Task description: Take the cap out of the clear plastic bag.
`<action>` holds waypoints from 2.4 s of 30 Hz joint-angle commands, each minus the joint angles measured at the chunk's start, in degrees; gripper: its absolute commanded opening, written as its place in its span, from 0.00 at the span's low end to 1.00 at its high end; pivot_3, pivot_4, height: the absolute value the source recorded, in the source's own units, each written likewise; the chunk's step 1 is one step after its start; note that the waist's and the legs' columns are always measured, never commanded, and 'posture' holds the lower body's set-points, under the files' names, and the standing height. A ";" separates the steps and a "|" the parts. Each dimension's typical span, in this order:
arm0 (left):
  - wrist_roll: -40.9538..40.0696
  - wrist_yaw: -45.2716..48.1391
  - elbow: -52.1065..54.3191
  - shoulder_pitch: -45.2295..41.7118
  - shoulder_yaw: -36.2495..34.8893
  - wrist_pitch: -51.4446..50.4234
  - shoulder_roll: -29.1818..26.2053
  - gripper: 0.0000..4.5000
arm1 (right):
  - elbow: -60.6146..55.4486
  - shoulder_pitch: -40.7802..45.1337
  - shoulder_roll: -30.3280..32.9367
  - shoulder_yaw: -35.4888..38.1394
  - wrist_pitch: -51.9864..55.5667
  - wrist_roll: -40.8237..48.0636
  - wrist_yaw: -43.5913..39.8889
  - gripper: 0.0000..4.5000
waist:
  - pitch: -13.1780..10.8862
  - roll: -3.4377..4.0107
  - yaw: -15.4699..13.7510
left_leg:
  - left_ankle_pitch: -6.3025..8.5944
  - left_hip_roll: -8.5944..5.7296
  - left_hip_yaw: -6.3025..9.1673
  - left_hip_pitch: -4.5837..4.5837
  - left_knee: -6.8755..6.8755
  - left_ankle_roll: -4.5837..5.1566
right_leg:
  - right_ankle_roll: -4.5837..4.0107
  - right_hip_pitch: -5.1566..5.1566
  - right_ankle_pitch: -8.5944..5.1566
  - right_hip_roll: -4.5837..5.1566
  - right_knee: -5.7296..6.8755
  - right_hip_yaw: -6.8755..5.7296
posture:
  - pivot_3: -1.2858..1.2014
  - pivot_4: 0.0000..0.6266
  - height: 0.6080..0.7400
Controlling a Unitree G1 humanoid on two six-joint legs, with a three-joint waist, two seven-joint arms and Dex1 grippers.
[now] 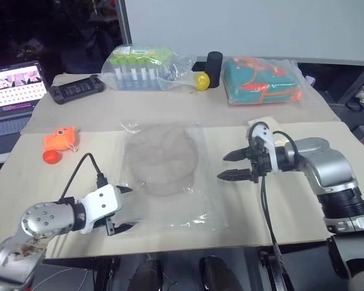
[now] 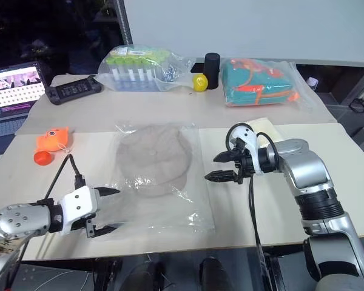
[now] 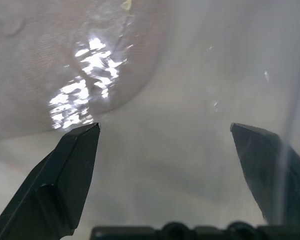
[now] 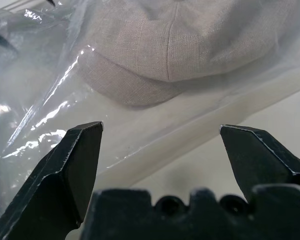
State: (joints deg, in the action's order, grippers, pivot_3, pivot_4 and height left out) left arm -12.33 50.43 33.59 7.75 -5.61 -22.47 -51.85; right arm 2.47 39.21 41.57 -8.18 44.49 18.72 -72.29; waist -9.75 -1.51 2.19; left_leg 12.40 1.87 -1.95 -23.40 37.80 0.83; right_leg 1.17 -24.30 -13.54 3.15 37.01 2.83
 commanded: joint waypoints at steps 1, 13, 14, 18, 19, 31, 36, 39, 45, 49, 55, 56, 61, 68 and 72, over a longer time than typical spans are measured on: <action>1.67 -3.30 0.76 -3.39 0.63 0.05 1.83 0.91 | -4.30 -1.20 1.87 2.40 1.98 2.61 0.50 1.00 | 0.00 -0.01 -0.14 | 0.00 -0.02 0.00 0.01 0.00 0.00 | 0.01 0.00 0.00 0.02 0.02 0.01 | 0.52 0.24 1.00; 5.15 -6.12 -1.46 -17.86 12.68 -3.17 8.85 0.07 | -15.57 -8.11 5.34 7.80 9.80 10.06 5.41 1.00 | 0.03 -0.07 -1.49 | 0.00 -0.11 0.06 -0.03 0.06 0.00 | 0.05 0.07 0.02 -0.06 0.00 0.00 | 0.52 0.24 1.00; 5.98 -6.68 -2.60 -20.14 13.76 -3.25 9.80 0.01 | -16.93 -9.05 5.58 8.86 11.05 11.27 5.99 1.00 | 0.03 -0.07 -1.48 | 0.00 -0.13 0.06 -0.03 0.06 0.00 | 0.06 0.06 0.02 -0.05 -0.01 0.01 | 0.52 0.24 1.00; 9.23 -9.21 -8.84 -30.21 18.02 -3.23 14.99 0.01 | -23.27 -13.21 5.78 16.57 17.83 18.48 9.15 1.00 | 0.02 -0.10 -1.94 | -0.01 -0.17 0.14 -0.09 0.09 0.01 | 0.10 0.09 0.03 -0.06 -0.01 -0.03 | 0.52 0.24 1.00; 9.76 -9.50 -10.07 -31.76 18.67 -3.13 15.92 0.01 | -24.39 -13.92 5.71 18.28 19.07 20.02 10.02 1.00 | 0.02 -0.10 -2.12 | -0.01 -0.18 0.16 -0.11 0.12 0.01 | 0.11 0.09 0.04 -0.05 -0.01 -0.03 | 0.52 0.24 1.00; 14.69 -8.24 -33.55 -47.04 23.57 8.38 24.03 0.01 | -32.12 -15.12 3.23 40.97 35.05 44.06 26.75 1.00 | 0.03 -0.14 -1.94 | 0.00 -0.20 0.26 -0.19 0.19 0.04 | 0.17 0.14 0.06 -0.07 -0.03 -0.06 | 0.52 0.24 1.00; 16.40 -7.15 -42.99 -52.28 24.47 15.24 26.35 0.01 | -36.78 -20.22 1.11 41.67 37.04 52.46 35.80 1.00 | 0.04 -0.15 -1.95 | 0.00 -0.22 0.33 -0.36 0.19 0.04 | 0.19 0.08 0.06 -0.06 -0.08 -0.11 | 0.52 0.24 1.00; 17.29 -7.43 -48.72 -55.56 24.18 18.39 27.88 0.01 | -37.10 -22.14 -0.35 40.23 36.08 59.44 44.08 1.00 | 0.03 -0.15 -1.97 | -0.01 -0.25 0.34 -0.40 0.21 0.04 | 0.21 0.06 0.08 -0.03 -0.06 -0.12 | 0.52 0.24 1.00; 16.36 -5.96 -46.83 -54.62 24.04 17.46 29.83 0.01 | -32.93 -20.31 -12.12 26.56 31.54 63.10 64.20 1.00 | 0.06 -0.16 -1.04 | -0.01 -0.21 0.39 -0.40 0.28 0.05 | 0.26 0.08 0.10 -0.06 -0.02 -0.12 | 0.52 0.24 1.00; 16.19 -6.06 -41.32 -52.09 23.98 13.64 30.70 0.01 | -27.18 -19.80 -20.07 20.88 27.92 63.11 72.35 1.00 | 0.06 -0.16 -1.06 | -0.01 -0.20 0.39 -0.47 0.28 0.05 | 0.25 -0.01 0.10 -0.05 0.00 -0.10 | 0.52 0.24 1.00; 16.41 -6.01 -36.29 -50.07 23.59 9.74 30.65 0.01 | -12.43 -15.93 -29.92 22.99 20.30 60.28 89.41 1.00 | 0.08 -0.16 -1.26 | -0.01 -0.21 0.40 -0.46 0.38 0.05 | 0.31 0.04 0.15 -0.04 0.02 -0.13 | 0.52 0.24 1.00; 16.44 -6.02 -35.82 -49.87 23.48 9.36 30.51 0.01 | -10.45 -15.51 -30.95 23.39 19.22 58.95 91.64 1.00 | 0.08 -0.16 -1.29 | -0.01 -0.19 0.40 -0.45 0.38 0.05 | 0.31 0.05 0.15 -0.05 0.01 -0.14 | 0.52 0.24 1.00; 16.87 -6.31 -34.82 -49.47 23.62 8.53 30.07 0.01 | -4.07 -11.95 -37.95 26.98 12.13 60.28 98.23 1.00 | 0.09 -0.14 -1.00 | 0.00 -0.19 0.40 -0.60 0.37 0.07 | 0.31 -0.09 0.15 -0.05 0.00 -0.15 | 0.52 0.24 1.00; 17.18 -6.03 -34.56 -49.39 24.01 8.63 29.74 0.01 | 11.36 -2.65 -41.78 29.76 2.66 54.08 94.22 1.00 | 0.09 -0.13 -0.32 | 0.00 -0.16 0.38 -0.52 0.38 0.07 | 0.31 -0.06 0.18 -0.08 0.04 -0.14 | 0.52 0.24 1.00; 17.17 -6.03 -34.35 -49.30 23.81 8.45 29.50 0.00 | 14.06 -0.93 -42.64 30.01 2.36 52.36 91.92 0.89 | 0.09 -0.13 0.05 | 0.00 -0.15 0.40 -0.58 0.37 0.08 | 0.31 -0.07 0.18 -0.06 0.04 -0.15 | 0.52 0.24 1.00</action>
State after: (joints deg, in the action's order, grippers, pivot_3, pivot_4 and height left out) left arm 4.55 44.45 -3.03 -41.13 18.96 -14.15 -22.03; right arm 16.45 37.56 -0.94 21.21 47.63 71.50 21.19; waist -9.66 -1.64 2.23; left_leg 12.40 1.75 -1.55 -23.97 38.17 0.91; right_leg 1.48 -24.37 -13.37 3.09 37.05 2.67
